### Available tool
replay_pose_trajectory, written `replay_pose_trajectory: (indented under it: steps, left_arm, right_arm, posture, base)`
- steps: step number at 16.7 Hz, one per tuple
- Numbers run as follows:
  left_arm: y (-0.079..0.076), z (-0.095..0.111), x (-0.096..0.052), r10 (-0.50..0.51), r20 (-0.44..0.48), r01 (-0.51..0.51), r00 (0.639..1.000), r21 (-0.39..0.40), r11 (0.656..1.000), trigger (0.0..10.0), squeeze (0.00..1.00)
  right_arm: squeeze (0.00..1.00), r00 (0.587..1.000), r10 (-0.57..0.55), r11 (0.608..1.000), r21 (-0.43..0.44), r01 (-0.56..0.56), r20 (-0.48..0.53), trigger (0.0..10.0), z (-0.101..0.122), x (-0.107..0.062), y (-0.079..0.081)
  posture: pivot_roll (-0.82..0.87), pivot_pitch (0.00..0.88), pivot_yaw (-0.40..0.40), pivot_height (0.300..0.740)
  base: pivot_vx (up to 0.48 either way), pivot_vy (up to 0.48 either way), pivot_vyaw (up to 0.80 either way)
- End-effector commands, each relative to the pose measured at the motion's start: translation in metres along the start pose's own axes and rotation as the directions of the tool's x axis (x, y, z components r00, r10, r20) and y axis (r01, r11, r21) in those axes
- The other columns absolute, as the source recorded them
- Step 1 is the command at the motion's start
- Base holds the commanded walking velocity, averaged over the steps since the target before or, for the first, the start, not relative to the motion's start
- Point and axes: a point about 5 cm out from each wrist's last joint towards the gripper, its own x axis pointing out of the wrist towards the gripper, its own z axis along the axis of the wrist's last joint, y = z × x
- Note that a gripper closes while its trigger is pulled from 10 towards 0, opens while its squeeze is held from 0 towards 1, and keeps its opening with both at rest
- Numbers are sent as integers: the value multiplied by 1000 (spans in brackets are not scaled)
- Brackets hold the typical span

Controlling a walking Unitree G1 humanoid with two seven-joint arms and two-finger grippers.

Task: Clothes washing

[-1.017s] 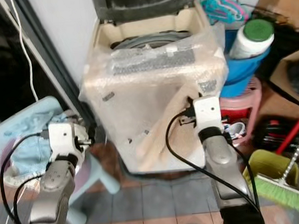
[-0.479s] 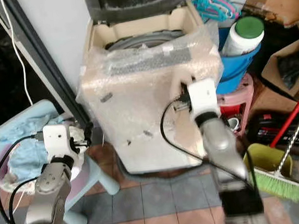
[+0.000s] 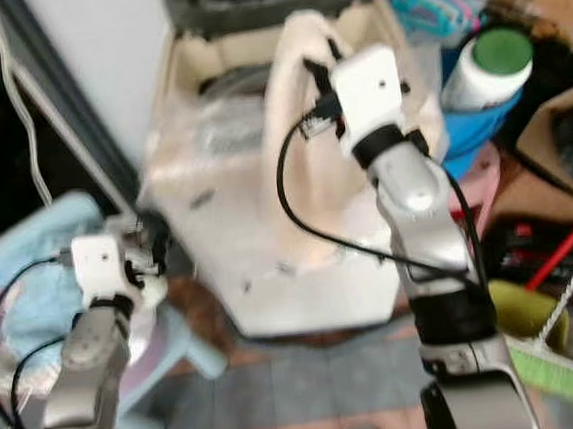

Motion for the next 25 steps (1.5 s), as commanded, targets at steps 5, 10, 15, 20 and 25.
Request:
replay_pose_trajectory:
  steps: [5, 10, 15, 20, 25]
  left_arm:
    - [-3, 8, 5, -5, -22, 3, 1000, -84, 996, 10000, 0]
    - [-16, 5, 7, -21, -11, 21, 1000, -29, 999, 10000, 0]
    - [-10, 3, 6, 1, -27, -1, 1000, -3, 1000, 10000, 0]
    - [-17, -2, 1, -23, -51, 23, 998, 7, 1000, 10000, 0]
    - [-17, -3, 2, -42, -62, 43, 997, 19, 999, 10000, 0]
  right_arm:
    - [0, 995, 74, 997, -3, -73, 65, 10000, 16, 15, -2]
    - [0, 992, 63, 997, -52, -58, 105, 10000, 40, 60, -28]
    - [0, 899, -433, 900, -81, 428, -71, 10000, 35, 77, -110]
    - [0, 719, -679, 729, -256, 634, -153, 10000, -4, 34, -138]
    - [1000, 771, -522, 847, -114, 519, -365, 10000, -60, -13, -75]
  posture:
    - [-86, 0, 98, 740]
    - [-105, 0, 98, 740]
    - [-72, 0, 61, 740]
    - [-85, 0, 81, 740]
    - [-103, 0, 108, 740]
  base:
    - [367, 0, 636]
    - [0, 0, 460]
    - [0, 0, 0]
    - [0, 0, 0]
    - [0, 0, 0]
